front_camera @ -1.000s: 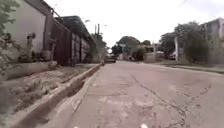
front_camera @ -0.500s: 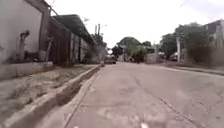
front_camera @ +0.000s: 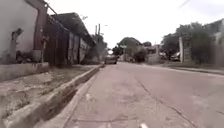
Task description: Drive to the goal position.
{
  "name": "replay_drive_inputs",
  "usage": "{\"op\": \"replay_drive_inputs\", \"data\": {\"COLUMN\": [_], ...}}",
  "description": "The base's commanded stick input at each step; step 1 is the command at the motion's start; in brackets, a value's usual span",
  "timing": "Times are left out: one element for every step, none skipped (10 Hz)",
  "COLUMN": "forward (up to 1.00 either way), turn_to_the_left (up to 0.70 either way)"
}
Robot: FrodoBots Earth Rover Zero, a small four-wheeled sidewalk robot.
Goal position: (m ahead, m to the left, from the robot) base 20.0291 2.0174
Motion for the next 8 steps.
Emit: {"op": "replay_drive_inputs", "data": {"forward": [0.70,0.70,0.70,0.70,0.70,0.70,0.70,0.70], "turn_to_the_left": [0.00,0.00,0.00,0.00,0.00,0.00,0.00,0.00]}}
